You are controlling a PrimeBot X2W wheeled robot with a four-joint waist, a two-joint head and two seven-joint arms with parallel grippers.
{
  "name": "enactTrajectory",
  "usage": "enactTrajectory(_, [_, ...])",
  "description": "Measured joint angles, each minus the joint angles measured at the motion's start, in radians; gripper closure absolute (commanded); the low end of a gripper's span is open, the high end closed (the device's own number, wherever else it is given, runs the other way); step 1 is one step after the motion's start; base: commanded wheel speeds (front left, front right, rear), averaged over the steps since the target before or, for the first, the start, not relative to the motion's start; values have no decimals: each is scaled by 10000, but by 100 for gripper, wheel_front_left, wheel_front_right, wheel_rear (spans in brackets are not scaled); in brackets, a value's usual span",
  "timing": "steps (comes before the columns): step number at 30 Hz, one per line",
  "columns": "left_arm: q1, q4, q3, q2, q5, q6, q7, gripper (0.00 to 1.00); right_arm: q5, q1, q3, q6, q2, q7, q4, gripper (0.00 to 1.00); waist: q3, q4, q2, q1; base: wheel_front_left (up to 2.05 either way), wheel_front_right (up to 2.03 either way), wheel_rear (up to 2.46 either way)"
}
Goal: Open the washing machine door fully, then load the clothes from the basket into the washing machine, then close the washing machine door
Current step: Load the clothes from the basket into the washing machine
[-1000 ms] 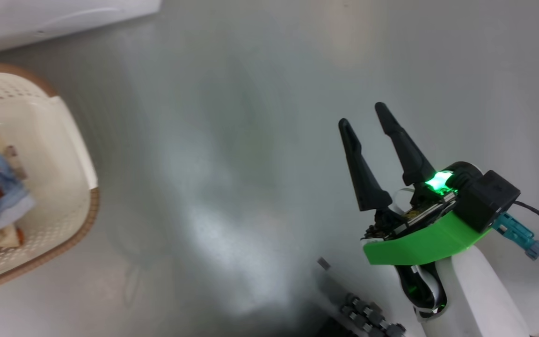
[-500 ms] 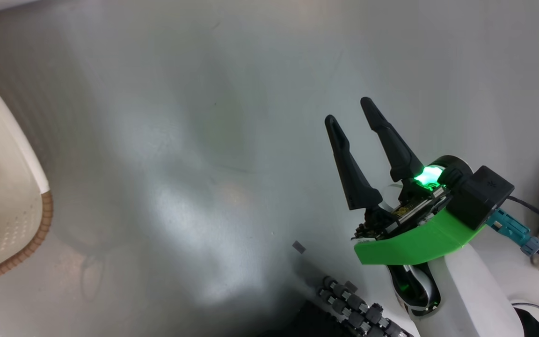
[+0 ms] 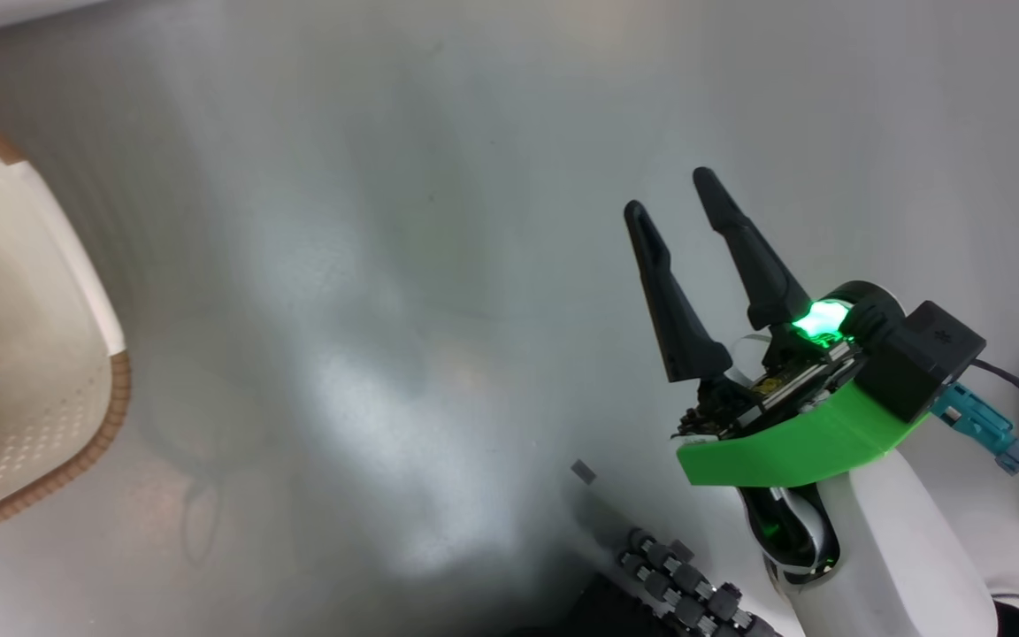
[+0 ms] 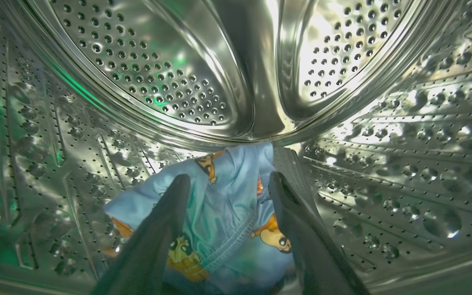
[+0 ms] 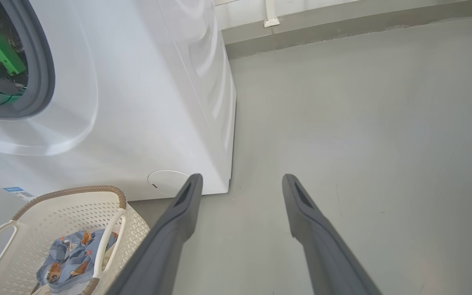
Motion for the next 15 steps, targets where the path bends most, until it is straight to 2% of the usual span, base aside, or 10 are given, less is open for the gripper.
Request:
enactTrajectory(7, [341, 115, 88, -330, -431, -75, -759, 0, -96, 5, -209, 0, -2, 0, 29, 0, -371, 304, 0, 0, 0, 0, 0])
enactTrajectory(15, [2062, -527, 211, -740, -970, -73, -1417, 0, -600, 82, -535, 0, -6, 2, 42, 0, -1032, 701, 0, 0, 0, 0, 0])
